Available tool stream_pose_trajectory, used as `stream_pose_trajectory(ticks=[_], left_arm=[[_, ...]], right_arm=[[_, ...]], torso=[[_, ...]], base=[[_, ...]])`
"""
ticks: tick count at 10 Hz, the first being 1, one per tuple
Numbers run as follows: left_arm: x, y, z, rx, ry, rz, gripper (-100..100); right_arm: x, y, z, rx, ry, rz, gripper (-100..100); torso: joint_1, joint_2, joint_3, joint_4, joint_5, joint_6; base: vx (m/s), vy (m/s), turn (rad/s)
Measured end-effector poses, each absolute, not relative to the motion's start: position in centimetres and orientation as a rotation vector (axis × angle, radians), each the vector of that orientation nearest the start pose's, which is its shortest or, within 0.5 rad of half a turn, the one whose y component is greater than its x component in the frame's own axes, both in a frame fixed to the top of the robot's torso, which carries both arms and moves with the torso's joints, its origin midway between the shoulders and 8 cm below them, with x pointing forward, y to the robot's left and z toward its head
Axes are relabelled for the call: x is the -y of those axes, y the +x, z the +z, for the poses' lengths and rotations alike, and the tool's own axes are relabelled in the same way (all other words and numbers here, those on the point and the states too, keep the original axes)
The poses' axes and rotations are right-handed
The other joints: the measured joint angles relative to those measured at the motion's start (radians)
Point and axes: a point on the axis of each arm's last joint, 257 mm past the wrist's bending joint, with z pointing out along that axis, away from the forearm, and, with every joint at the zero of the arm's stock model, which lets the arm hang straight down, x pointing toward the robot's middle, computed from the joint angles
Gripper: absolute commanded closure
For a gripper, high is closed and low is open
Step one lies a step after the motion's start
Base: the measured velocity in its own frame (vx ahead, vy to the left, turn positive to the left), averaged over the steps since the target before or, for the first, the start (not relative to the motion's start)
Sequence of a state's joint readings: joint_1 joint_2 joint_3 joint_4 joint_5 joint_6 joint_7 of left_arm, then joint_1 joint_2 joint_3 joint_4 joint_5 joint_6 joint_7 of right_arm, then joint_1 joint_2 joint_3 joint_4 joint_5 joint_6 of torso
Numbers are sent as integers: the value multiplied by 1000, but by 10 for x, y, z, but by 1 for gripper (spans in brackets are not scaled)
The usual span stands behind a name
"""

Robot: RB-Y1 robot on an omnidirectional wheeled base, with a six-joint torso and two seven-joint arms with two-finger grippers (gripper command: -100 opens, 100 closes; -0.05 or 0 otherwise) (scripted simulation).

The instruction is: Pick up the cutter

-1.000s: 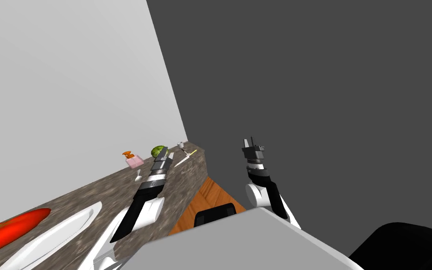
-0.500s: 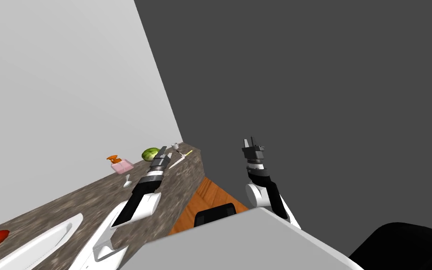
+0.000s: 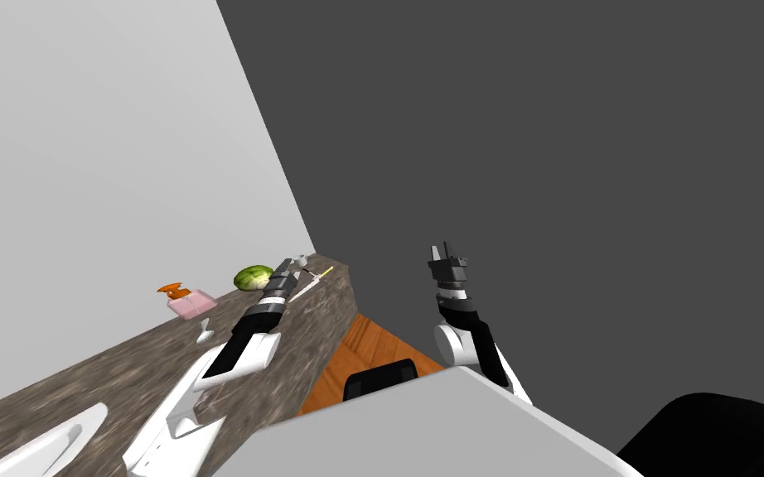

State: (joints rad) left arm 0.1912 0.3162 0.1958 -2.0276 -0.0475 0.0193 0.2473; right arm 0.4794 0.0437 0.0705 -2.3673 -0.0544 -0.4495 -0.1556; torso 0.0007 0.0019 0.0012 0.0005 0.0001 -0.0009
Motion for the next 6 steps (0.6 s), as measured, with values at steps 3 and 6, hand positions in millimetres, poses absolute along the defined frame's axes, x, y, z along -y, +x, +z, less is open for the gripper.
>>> stream_pose_trajectory(ticks=[3,6], left_arm=[[-404,489,-60,-994,-1014,-1066,-100],[-438,498,-74,-990,-1112,-1016,-100]], right_arm=[[264,336,60,-458,737,1573,0],[264,336,60,-458,737,1573,0]], torso=[[0,0,0,0,0,1],[0,0,0,0,0,0]], base=[[-34,-12,-161],[-28,-10,-117]])
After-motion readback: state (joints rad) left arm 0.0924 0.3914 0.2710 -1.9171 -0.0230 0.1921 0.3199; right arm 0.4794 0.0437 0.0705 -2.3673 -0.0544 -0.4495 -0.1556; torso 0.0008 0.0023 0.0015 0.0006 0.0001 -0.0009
